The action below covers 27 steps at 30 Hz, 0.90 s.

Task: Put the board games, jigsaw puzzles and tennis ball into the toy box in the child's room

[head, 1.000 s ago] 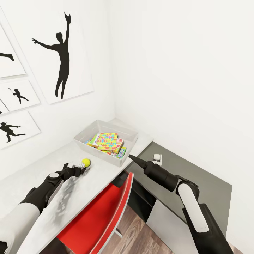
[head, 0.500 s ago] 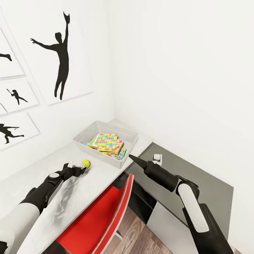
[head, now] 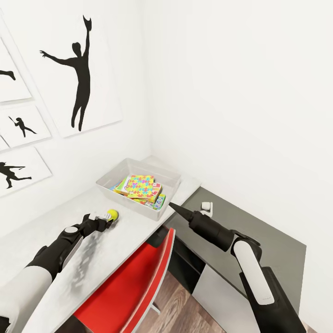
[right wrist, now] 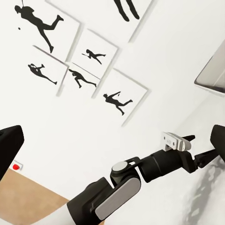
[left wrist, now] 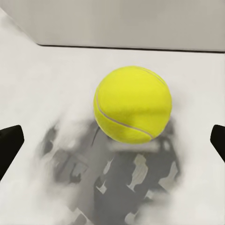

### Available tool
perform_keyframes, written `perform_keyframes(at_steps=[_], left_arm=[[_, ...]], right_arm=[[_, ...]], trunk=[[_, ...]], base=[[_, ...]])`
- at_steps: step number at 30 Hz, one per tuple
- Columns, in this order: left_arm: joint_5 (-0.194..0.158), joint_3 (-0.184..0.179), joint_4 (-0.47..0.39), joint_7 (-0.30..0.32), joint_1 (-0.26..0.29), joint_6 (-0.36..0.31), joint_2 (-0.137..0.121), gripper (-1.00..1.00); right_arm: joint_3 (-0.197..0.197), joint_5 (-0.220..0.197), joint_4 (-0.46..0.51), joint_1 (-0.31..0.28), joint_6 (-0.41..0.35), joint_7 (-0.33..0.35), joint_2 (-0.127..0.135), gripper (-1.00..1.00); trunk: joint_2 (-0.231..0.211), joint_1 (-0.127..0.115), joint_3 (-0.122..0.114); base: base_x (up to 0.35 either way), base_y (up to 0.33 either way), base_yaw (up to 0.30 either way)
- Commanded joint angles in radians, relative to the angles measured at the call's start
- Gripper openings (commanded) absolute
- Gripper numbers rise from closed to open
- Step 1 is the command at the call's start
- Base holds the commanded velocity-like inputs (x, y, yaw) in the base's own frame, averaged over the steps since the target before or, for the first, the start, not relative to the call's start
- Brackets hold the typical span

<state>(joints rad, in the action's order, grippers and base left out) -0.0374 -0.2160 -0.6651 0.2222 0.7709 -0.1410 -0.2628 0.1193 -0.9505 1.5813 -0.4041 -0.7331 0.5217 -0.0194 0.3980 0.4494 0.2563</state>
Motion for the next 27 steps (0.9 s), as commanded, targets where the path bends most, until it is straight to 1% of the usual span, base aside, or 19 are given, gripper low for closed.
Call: perform_keyframes(at_steps=[1,16,27], left_arm=[[-0.004,-0.003,-0.002,0.001,0.001,-0.006,-0.001,1.0],[-0.004,-0.003,-0.002,0.001,0.001,-0.006,-0.001,1.0],[0.0,-0.003,-0.002,0.0,0.001,-0.006,-0.001,1.0]], right_arm=[[-0.001,-0.004,0.0,-0.001,-0.006,0.0,-0.001,1.0],[0.0,-0.004,0.0,-0.001,-0.006,0.0,-0.001,1.0],[-0.001,-0.004,0.0,-0.001,-0.007,0.001,-0.001,1.0]], trunk=[[0.002,0.001,0.002],[0.002,0.001,0.002],[0.002,0.001,0.002]], base=[[0.0,0.0,0.0],[0.0,0.0,0.0],[0.074,0.0,0.0]])
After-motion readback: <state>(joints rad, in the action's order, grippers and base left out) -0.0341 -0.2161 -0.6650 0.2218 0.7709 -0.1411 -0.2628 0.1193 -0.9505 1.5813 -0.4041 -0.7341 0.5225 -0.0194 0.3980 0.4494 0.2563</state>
